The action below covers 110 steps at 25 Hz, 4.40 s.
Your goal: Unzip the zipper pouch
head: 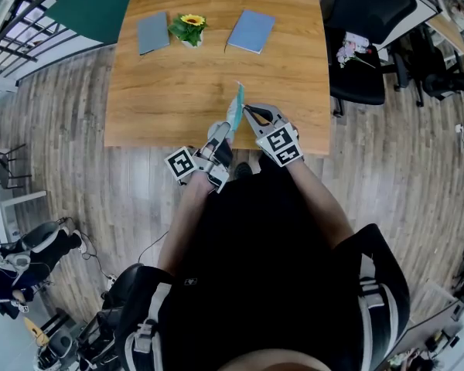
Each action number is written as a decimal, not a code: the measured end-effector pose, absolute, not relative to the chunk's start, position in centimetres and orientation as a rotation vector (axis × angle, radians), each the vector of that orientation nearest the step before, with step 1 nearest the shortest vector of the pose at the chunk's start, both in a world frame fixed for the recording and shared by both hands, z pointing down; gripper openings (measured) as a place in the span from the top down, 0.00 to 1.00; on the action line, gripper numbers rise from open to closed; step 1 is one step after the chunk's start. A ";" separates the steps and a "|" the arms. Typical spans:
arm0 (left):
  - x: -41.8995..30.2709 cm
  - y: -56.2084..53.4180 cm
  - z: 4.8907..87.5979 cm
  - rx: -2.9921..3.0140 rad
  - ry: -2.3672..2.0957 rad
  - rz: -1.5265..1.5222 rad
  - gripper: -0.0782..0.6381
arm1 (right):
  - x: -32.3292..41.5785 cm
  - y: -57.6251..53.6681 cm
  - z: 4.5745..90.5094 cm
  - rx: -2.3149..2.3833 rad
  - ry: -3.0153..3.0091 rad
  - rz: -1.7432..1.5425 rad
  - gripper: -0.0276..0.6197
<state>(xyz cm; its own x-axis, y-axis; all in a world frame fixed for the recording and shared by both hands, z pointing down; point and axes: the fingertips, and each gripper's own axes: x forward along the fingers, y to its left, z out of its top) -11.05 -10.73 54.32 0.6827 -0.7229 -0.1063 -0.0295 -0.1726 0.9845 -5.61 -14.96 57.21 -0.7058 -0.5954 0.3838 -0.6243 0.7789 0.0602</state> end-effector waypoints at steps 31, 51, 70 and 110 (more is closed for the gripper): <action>-10.6 -10.4 54.5 1.650 -0.606 -0.664 0.89 | -4.9 -16.1 58.1 0.967 -2.555 0.112 0.95; -10.6 -10.1 53.9 1.644 -0.596 -0.660 0.89 | -4.9 -16.8 58.2 1.002 -2.550 0.129 0.95; -10.1 -9.6 54.0 1.648 -0.567 -0.643 0.89 | -3.2 -18.1 58.9 1.060 -2.508 0.144 0.95; -9.0 -9.1 53.6 1.659 -0.533 -0.620 0.89 | -0.8 -19.8 59.6 1.120 -2.464 0.167 0.95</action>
<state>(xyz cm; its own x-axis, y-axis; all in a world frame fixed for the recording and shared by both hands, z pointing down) -9.05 -9.06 53.58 0.7509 -0.6518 -0.1060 -0.0077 -0.1691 0.9856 -0.76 -19.85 59.55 -0.5832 -0.6907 0.4276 -0.7421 0.6671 0.0653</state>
